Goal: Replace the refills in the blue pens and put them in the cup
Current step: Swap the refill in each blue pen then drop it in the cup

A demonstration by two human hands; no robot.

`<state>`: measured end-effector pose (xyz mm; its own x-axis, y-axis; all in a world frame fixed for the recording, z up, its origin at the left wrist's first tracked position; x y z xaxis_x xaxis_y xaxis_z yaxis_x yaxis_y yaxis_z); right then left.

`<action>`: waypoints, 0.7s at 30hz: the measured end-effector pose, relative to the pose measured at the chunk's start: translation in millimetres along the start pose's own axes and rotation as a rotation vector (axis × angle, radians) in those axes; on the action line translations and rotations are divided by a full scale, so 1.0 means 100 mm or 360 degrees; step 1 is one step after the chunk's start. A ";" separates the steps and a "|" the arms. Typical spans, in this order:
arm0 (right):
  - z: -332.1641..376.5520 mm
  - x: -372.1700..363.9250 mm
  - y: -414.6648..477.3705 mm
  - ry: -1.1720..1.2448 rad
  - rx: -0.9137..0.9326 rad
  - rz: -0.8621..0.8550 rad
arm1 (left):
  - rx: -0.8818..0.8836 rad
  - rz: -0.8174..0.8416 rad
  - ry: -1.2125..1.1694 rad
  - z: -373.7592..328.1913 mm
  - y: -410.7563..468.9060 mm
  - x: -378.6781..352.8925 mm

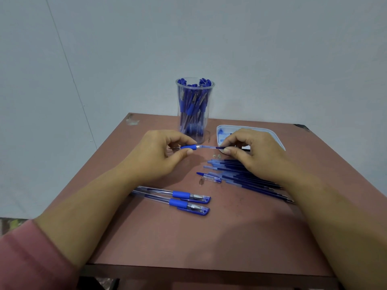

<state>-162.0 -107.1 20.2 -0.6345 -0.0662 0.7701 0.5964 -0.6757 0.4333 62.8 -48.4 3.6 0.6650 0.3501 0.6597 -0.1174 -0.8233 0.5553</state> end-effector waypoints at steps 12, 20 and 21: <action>0.12 -0.15 0.04 -0.0110 0.0154 0.0052 | -0.0174 0.0079 0.0176 -0.05 0.00 -0.07; 0.03 0.02 -0.03 -0.0206 -0.0003 0.0051 | -0.0189 0.0028 0.0236 -0.03 0.00 -0.04; 0.06 -0.01 -0.02 -0.0175 0.0014 0.0059 | -0.0192 0.0030 0.0235 -0.03 0.00 -0.05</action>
<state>-159.5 -101.4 21.4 -0.5545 -0.0094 0.8321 0.6230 -0.6676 0.4076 57.5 -49.2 1.7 0.5473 0.4044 0.7327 -0.2225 -0.7737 0.5932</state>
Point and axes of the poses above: each hand's wrist, its own y-axis towards the middle knuckle, its own x-axis out of the back of the hand, z = x × y, the point moved 2 cm from there along y, towards the middle knuckle, and after that the axes turned 1 degree about x, right-handed, at the moved point
